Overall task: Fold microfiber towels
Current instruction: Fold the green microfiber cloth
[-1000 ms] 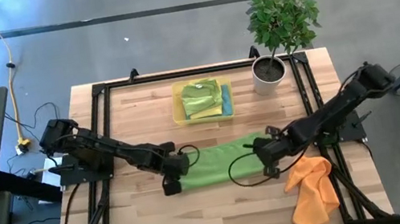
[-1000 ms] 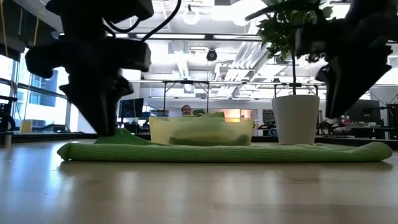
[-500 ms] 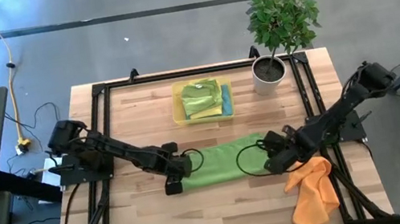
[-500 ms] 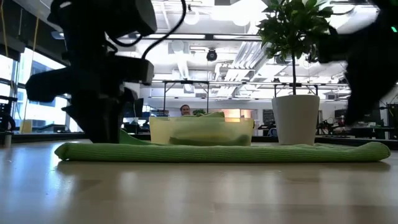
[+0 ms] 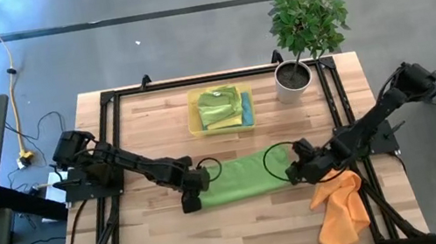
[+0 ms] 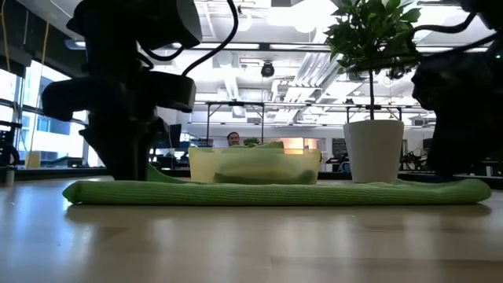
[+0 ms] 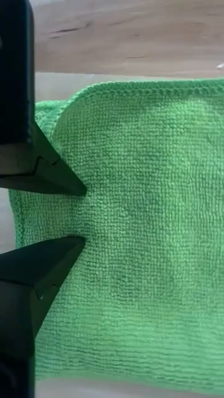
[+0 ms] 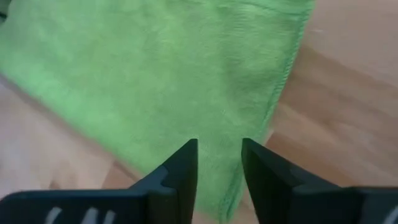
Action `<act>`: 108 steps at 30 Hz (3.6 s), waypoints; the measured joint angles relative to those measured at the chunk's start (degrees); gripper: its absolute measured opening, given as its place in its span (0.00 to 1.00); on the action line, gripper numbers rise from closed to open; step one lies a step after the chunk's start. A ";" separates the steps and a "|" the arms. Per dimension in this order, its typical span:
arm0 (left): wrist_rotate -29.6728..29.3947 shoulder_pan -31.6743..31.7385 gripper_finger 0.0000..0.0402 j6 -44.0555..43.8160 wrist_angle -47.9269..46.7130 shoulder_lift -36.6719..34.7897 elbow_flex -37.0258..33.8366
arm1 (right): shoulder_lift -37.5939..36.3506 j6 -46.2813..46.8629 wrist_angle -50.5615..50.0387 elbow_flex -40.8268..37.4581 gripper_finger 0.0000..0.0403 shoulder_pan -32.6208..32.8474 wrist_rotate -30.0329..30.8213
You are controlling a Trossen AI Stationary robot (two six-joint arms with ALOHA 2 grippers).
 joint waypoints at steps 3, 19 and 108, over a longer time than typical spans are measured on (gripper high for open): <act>0.54 0.02 0.28 -2.44 -0.04 0.02 0.00 | 0.12 1.16 -0.42 -0.02 0.36 -1.94 -1.34; 3.68 -0.77 0.28 -8.62 0.57 0.09 -0.07 | 7.34 -1.34 5.05 0.26 0.57 -12.12 -4.44; -3.73 -5.43 0.28 -8.16 -10.60 -19.43 20.33 | 27.23 0.66 -9.42 41.18 0.00 -13.66 -11.28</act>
